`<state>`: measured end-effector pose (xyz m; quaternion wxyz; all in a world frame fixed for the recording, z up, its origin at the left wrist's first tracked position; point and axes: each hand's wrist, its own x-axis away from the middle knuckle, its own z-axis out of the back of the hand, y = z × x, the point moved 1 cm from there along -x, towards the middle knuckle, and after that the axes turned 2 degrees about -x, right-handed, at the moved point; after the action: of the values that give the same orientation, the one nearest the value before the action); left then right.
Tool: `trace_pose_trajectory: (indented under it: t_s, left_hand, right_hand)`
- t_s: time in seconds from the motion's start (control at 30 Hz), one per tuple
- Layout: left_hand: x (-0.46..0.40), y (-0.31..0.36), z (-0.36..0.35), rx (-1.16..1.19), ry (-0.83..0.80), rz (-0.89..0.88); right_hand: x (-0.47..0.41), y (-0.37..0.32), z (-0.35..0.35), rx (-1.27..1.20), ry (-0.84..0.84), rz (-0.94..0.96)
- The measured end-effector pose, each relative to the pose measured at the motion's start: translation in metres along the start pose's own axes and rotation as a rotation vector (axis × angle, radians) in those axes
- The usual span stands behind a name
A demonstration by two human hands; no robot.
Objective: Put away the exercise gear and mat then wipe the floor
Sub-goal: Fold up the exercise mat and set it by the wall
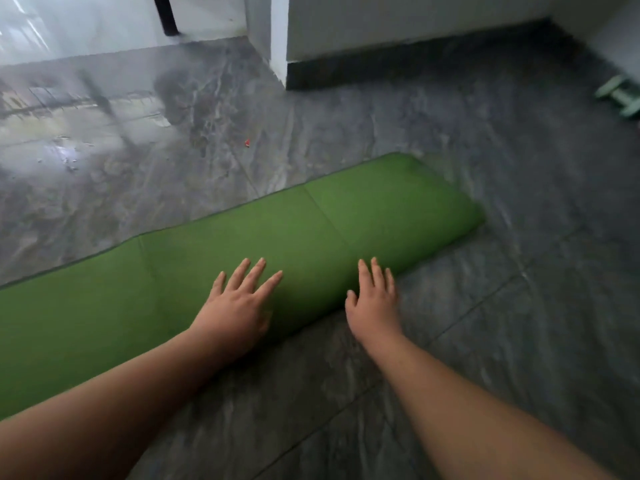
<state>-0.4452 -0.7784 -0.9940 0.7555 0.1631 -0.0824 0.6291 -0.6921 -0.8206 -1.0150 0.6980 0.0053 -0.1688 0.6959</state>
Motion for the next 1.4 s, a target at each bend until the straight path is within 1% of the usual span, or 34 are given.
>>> trace_pose_trajectory:
  t_s: [0.07,0.1,0.2,0.3,0.37,0.4,0.43,0.5,0.6,0.67,0.77,0.87,0.9,1.03,1.17,1.27,1.33,1.37,1.4]
  left_hand:
    - [-0.009,0.003,0.000,-0.017,-0.010,-0.009]
    - [-0.012,0.004,-0.001,-0.023,-0.023,-0.006]
    - [-0.015,0.010,-0.007,-0.032,-0.058,0.004]
    - [-0.013,0.013,-0.014,-0.007,-0.067,0.009]
    - [-0.010,0.014,-0.017,0.023,-0.056,0.008]
    - [-0.008,0.014,-0.018,0.026,-0.054,0.004]
    - [-0.006,0.014,-0.019,0.023,-0.054,-0.001]
    - [-0.004,0.014,-0.020,0.015,-0.060,-0.004]
    - [-0.004,0.012,-0.020,0.010,-0.072,0.003]
    - [-0.003,0.013,-0.020,0.018,-0.104,0.007]
    - [-0.002,0.016,-0.021,0.039,-0.140,0.022]
    - [0.001,0.017,-0.023,0.064,-0.130,0.033]
    - [0.003,0.016,-0.022,0.073,-0.124,0.036]
    - [0.015,0.009,-0.015,0.115,-0.071,0.049]
    - [0.038,-0.010,-0.009,0.130,-0.038,0.067]
    - [0.062,-0.029,-0.010,0.140,-0.048,0.103]
    - [0.076,-0.042,-0.011,0.147,-0.055,0.126]
    - [0.082,-0.049,-0.014,0.145,-0.054,0.135]
    - [0.089,-0.056,-0.017,0.137,-0.053,0.139]
  right_hand:
    - [-0.005,0.012,0.000,-0.042,0.008,-0.074]
    - [-0.009,0.015,-0.001,-0.104,0.017,-0.112]
    - [-0.025,0.011,-0.004,-0.460,0.121,-0.290]
    - [-0.042,0.005,0.000,-0.822,0.258,-0.580]
    - [-0.049,0.007,0.002,-1.014,0.300,-0.763]
    - [-0.052,0.010,0.002,-1.103,0.304,-0.821]
    - [-0.055,0.013,0.002,-1.190,0.312,-0.855]
    - [-0.062,0.021,0.001,-1.336,0.332,-0.854]
    - [-0.068,0.026,0.005,-1.516,0.314,-0.761]
    - [-0.070,0.027,0.010,-1.574,0.321,-0.697]
    - [-0.068,0.024,0.018,-1.539,0.359,-0.612]
    - [-0.063,0.020,0.029,-1.511,0.359,-0.494]
    - [-0.060,0.017,0.034,-1.450,0.350,-0.445]
    - [-0.042,0.003,0.041,-1.062,0.282,-0.237]
    - [-0.029,-0.006,0.030,-0.838,0.172,-0.170]
    - [-0.016,-0.016,0.023,-0.577,0.077,-0.104]
    - [-0.005,-0.024,0.017,-0.536,0.036,0.058]
    - [-0.001,-0.027,0.013,-0.499,-0.010,0.144]
    - [0.006,-0.033,0.011,-0.393,-0.062,0.199]
